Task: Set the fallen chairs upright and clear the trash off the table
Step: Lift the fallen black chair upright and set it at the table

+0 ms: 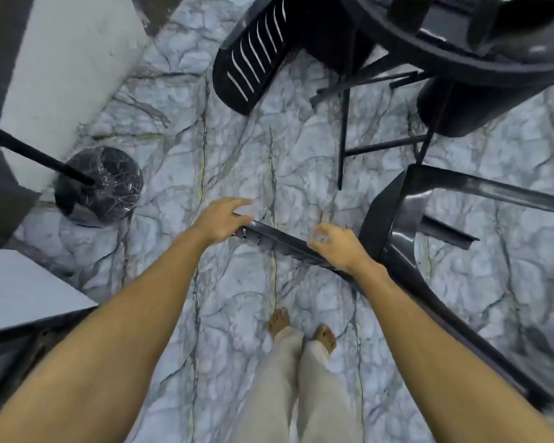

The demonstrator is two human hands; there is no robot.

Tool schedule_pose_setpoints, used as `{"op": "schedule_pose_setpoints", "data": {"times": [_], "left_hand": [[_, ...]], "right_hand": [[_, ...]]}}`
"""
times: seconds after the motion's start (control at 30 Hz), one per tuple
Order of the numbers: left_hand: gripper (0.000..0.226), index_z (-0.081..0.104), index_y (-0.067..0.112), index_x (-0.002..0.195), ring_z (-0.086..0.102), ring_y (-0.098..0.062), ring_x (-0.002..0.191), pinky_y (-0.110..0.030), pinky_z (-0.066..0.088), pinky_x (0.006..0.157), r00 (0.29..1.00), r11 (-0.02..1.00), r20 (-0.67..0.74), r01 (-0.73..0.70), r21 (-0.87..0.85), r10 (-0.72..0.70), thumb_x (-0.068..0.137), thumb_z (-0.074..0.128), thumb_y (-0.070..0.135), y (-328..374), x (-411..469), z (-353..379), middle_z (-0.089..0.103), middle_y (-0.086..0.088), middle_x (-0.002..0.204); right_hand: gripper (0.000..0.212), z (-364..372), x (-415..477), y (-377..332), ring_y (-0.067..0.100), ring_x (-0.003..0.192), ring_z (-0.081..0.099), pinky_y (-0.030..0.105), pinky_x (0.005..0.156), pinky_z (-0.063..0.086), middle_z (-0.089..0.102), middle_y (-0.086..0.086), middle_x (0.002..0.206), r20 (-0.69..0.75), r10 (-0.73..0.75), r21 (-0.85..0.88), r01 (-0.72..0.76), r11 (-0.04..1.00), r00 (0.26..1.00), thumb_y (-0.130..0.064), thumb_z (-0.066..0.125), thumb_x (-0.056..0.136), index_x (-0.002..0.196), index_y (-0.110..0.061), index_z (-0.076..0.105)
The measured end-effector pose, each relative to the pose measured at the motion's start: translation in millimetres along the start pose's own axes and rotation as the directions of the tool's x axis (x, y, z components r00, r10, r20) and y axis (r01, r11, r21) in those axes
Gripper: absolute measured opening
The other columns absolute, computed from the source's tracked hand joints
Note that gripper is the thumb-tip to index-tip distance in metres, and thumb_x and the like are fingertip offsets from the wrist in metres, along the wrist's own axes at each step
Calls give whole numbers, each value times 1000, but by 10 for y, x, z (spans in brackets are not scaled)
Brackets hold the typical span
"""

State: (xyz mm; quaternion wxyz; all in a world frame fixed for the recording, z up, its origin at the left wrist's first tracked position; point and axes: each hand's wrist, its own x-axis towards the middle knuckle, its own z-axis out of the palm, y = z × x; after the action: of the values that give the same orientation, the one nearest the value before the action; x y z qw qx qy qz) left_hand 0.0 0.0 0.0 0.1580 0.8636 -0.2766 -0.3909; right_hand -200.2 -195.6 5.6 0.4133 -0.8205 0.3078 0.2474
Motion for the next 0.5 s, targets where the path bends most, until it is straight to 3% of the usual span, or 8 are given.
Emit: {"op": "schedule_pose_setpoints", "data": {"times": [0.2, 0.3, 0.4, 0.5], "left_hand": [[39, 64, 18, 126, 54, -27, 121, -43, 42, 102, 997, 998, -32, -64, 29, 65, 92, 64, 36, -666, 499, 677, 63, -7, 127], [45, 63, 16, 129, 46, -28, 130, -39, 34, 110, 991, 994, -105, -78, 75, 85, 90, 67, 39, -900, 702, 866, 55, -9, 135], [47, 60, 20, 132, 37, -25, 137, -36, 26, 115, 987, 998, -149, -57, -10, 55, 89, 69, 35, -1077, 873, 961, 46, -7, 144], [43, 62, 22, 128, 41, -22, 129, -28, 33, 110, 989, 992, -137, -79, -102, 65, 87, 72, 31, -1174, 1023, 1004, 48, -3, 130]], "right_hand": [[50, 719, 711, 378, 30, 113, 59, 39, 89, 50, 61, 10, 126, -6, 41, 59, -40, 997, 999, -36, 65, 92, 134, -12, 51], [52, 947, 1001, 485, 28, 116, 57, 37, 92, 47, 59, 8, 130, -44, 24, 70, -21, 997, 999, -37, 66, 91, 135, -13, 52], [48, 1103, 1218, 537, 27, 108, 60, 42, 90, 50, 64, 7, 122, -54, -9, 58, 12, 998, 999, -40, 67, 90, 129, -16, 55], [44, 1211, 1341, 564, 27, 102, 63, 46, 89, 49, 68, 3, 114, -65, -45, 40, 48, 998, 997, -43, 67, 88, 124, -20, 57]]}}
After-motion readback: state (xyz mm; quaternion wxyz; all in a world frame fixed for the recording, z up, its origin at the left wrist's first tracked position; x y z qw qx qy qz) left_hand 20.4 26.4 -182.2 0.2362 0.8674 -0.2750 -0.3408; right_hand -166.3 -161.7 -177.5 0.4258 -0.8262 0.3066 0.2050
